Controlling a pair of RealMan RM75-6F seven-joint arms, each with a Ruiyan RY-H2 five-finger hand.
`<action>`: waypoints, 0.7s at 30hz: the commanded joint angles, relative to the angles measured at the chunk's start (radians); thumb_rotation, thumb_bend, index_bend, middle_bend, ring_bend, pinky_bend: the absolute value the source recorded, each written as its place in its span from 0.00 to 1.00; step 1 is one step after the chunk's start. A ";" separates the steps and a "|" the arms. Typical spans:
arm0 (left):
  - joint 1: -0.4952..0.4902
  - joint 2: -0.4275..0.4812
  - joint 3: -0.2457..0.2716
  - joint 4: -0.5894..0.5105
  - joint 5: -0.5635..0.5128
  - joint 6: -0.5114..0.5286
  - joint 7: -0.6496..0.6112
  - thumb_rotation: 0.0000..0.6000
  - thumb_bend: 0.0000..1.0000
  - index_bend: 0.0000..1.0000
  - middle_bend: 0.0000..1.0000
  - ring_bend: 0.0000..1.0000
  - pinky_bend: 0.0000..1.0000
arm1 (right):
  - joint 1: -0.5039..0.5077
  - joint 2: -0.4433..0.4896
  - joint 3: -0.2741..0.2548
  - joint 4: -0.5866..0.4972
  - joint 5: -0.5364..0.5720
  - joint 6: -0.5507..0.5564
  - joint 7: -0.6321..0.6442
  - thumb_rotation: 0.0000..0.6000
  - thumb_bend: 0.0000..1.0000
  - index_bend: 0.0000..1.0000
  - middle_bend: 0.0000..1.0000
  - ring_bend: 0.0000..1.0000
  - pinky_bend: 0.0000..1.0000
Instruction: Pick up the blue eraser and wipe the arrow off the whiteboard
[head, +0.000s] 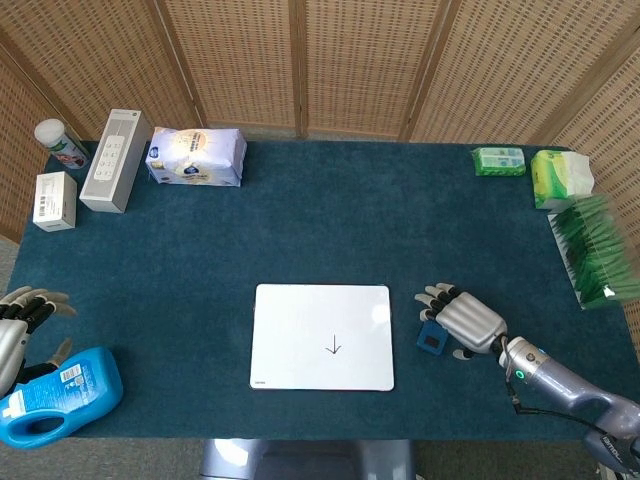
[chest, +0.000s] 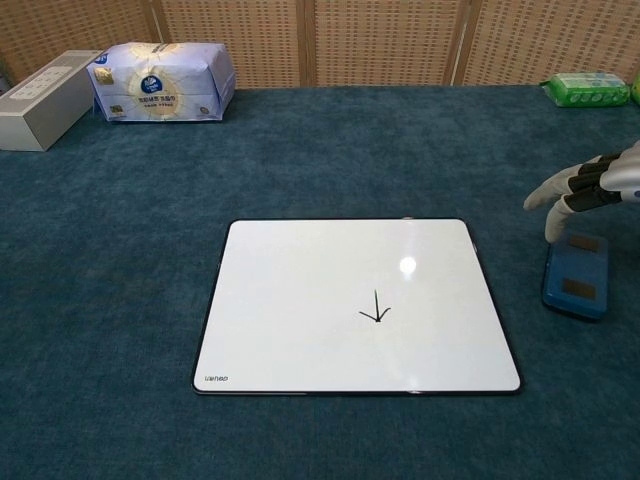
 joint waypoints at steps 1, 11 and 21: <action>0.000 -0.002 0.001 0.000 -0.001 0.000 0.002 1.00 0.43 0.38 0.29 0.21 0.15 | 0.008 -0.005 -0.007 0.010 -0.006 0.001 0.005 1.00 0.06 0.28 0.12 0.00 0.17; 0.006 -0.003 0.004 -0.008 -0.004 0.005 0.015 1.00 0.43 0.38 0.29 0.21 0.15 | 0.053 -0.033 -0.033 0.057 -0.030 -0.009 0.025 1.00 0.04 0.28 0.13 0.00 0.17; 0.016 -0.002 0.007 -0.015 -0.006 0.018 0.023 1.00 0.43 0.38 0.29 0.21 0.15 | 0.084 -0.062 -0.051 0.103 -0.040 -0.009 0.053 1.00 0.04 0.29 0.13 0.00 0.17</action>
